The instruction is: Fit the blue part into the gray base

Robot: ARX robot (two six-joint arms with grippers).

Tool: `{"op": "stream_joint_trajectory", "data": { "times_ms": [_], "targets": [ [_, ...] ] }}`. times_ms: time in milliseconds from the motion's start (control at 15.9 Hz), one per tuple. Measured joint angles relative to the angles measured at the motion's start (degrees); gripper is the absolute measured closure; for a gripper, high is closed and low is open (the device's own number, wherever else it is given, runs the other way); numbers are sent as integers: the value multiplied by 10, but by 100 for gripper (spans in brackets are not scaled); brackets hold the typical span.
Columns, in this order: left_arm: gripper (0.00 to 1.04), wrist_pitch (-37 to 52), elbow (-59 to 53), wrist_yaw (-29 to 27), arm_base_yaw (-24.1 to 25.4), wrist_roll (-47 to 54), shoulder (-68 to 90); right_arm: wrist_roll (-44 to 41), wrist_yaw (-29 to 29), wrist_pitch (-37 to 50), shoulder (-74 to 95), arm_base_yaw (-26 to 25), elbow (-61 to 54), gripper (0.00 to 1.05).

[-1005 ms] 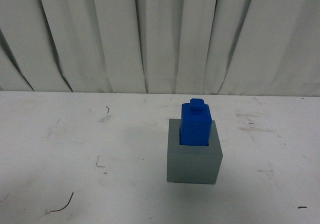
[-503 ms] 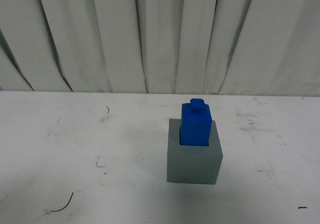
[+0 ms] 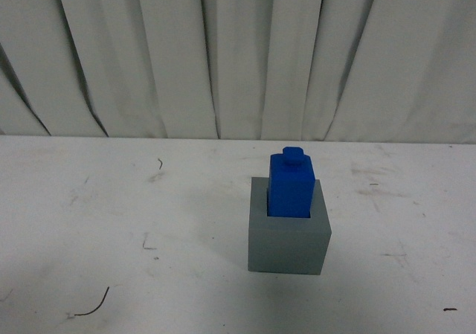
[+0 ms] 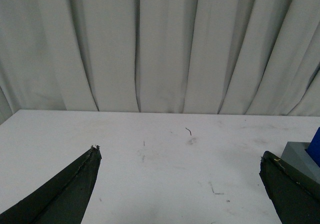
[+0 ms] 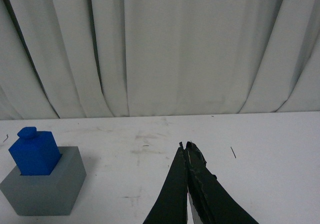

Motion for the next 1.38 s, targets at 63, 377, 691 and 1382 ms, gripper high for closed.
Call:
{"op": "stream_joint_trajectory", "data": {
  "times_ms": [63,377,691,1382],
  "targets": [
    [7,0,0,0,0,0,0,0,0,-10,-10,0,0,103],
    [7,0,0,0,0,0,0,0,0,-115,-121,0,1,103],
    [7,0,0,0,0,0,0,0,0,-127,-121,0,1,103],
    [7,0,0,0,0,0,0,1,0,-126,-121,0,1,5]
  ]
}}
